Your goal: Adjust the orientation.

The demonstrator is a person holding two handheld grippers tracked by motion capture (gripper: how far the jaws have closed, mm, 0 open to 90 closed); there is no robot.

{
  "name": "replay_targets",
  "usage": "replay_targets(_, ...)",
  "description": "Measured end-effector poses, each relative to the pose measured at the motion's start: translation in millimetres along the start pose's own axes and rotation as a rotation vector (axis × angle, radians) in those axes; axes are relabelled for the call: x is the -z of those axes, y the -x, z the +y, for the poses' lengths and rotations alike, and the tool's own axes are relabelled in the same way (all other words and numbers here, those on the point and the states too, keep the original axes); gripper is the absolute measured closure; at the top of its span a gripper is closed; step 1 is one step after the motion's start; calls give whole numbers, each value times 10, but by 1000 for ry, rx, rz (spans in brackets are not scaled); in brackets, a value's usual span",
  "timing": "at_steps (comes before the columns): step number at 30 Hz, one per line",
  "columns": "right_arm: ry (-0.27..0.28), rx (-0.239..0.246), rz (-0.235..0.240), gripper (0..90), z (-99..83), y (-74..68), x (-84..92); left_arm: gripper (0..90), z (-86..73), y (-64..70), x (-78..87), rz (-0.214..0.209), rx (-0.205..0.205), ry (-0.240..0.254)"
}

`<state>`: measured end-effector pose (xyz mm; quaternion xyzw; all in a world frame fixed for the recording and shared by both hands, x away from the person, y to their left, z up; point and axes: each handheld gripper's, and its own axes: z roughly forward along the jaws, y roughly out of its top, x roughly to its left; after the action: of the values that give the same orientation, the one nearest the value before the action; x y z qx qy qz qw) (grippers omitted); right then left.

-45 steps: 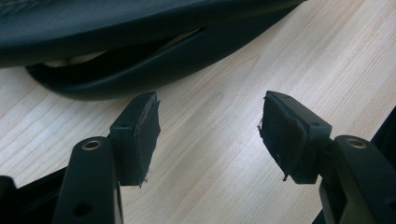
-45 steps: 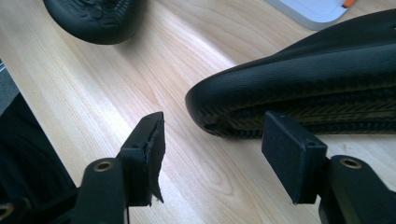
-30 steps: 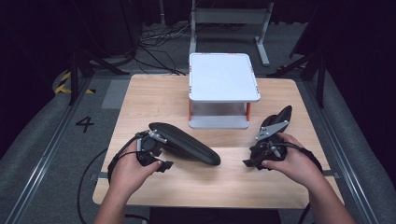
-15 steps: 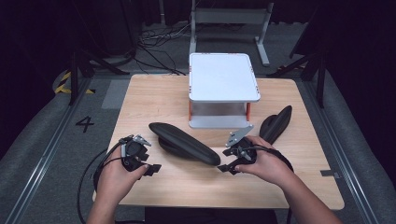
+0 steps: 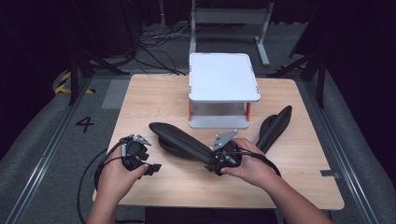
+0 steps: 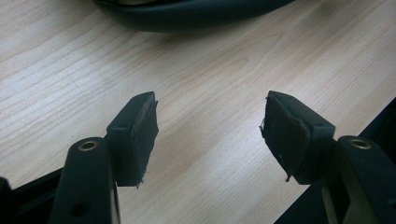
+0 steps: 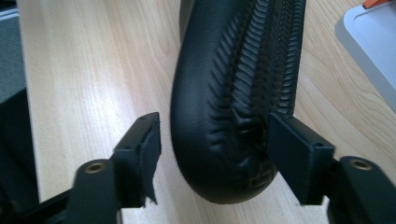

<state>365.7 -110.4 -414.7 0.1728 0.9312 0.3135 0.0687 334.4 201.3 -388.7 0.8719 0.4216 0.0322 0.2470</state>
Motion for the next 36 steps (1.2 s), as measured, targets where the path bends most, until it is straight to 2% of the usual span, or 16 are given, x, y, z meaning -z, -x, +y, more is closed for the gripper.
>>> replay_targets(1, -2, 3, -4, 447, 0, -2, -2, 363, 1, -6, 1, 0, -4, 0)
replay_targets(4, -1, 11, -4, 472, 3, -2, 16, 363, 0, -1, 0, -1, 10, -2)
replay_targets(8, -8, 27, -19, 552, -10, -11, 60, 359, 20, -15, -18, -2, 8, 4)
replay_targets(10, -9, 27, -3, 603, -29, -14, 91, 357, 40, -22, -31, -3, 2, -3)
replay_targets(13, -11, -15, 46, 618, -57, -41, 128, 357, 68, -19, -42, -7, -5, -1)
replay_targets(16, -17, -12, 84, 622, -120, -86, 217, 357, 113, -17, -46, -15, -9, 2)
replay_targets(18, -15, -44, 137, 622, -170, -122, 286, 357, 157, -20, -58, -18, -22, 2)
replay_targets(22, -22, -51, 232, 623, -272, -209, 399, 357, 237, 1, -90, -25, -40, 4)
replay_targets(23, -27, -53, 248, 622, -296, -229, 421, 358, 260, 5, -98, -30, -47, 2)
replay_targets(25, -21, -68, 248, 621, -328, -227, 433, 358, 302, 17, -123, -35, -58, 1)
replay_targets(28, -11, -165, 265, 618, -385, -162, 426, 358, 342, 29, -146, -41, -71, -6)
replay_targets(30, -13, -231, 260, 614, -425, -117, 431, 358, 349, 31, -150, -41, -70, -4)
replay_targets(31, -17, -260, 241, 616, -444, -95, 439, 358, 358, 29, -151, -45, -66, -3)
replay_targets(33, -13, -284, 152, 607, -480, -45, 443, 358, 360, 19, -152, -45, -68, 0)
replay_targets(35, -52, -286, 66, 597, -516, -2, 421, 358, 357, 11, -150, -44, -67, -1)
replay_targets(36, -74, -296, 51, 587, -534, 18, 399, 358, 354, 10, -150, -45, -64, -1)
